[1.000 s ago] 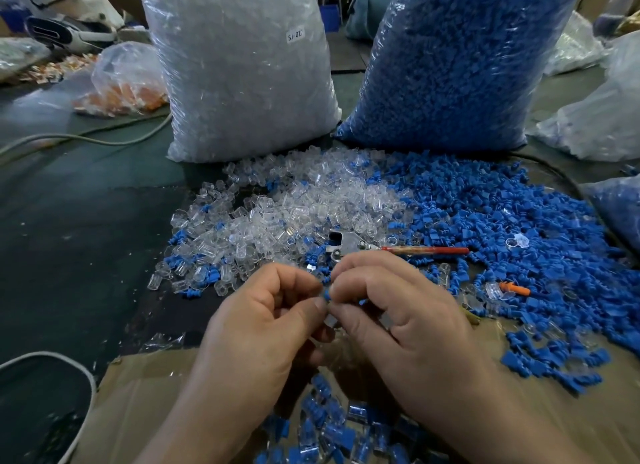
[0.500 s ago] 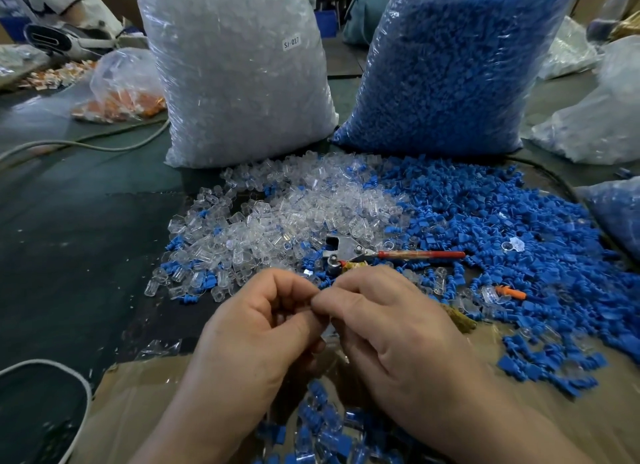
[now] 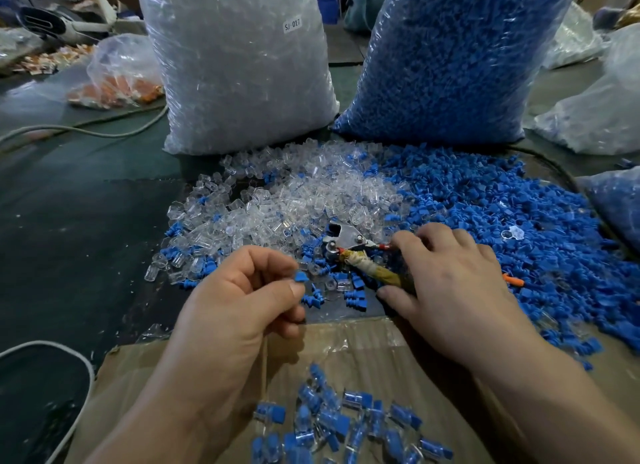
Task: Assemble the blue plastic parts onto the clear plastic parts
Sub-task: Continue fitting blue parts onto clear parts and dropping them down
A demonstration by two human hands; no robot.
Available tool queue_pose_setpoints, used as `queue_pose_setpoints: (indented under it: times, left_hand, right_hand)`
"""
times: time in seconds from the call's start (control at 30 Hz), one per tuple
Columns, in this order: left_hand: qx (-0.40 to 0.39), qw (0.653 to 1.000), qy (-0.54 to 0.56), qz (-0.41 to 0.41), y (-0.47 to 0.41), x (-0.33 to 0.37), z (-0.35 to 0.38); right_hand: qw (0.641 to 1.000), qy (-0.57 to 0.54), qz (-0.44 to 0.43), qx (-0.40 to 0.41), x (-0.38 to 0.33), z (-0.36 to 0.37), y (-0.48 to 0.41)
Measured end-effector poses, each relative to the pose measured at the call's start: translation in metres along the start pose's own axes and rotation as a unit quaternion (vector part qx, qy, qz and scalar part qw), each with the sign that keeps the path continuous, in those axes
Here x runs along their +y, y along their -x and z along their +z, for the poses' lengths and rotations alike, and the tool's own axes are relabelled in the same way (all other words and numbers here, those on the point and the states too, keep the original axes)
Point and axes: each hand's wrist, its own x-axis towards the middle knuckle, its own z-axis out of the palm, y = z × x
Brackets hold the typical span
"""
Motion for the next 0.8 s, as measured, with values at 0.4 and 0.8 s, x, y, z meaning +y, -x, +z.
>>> queue_pose_setpoints:
  times: [0.4,0.8]
  left_hand:
    - [0.026,0.996,-0.066,0.053,0.001,0.003,-0.002]
    - [0.060,0.975,-0.154,0.146,0.000,0.008,-0.007]
  right_hand:
    - [0.987,-0.145,-0.022,0.067,-0.007,-0.015,0.008]
    - [0.967,-0.181,-0.175,0.050,-0.006,-0.021,0.021]
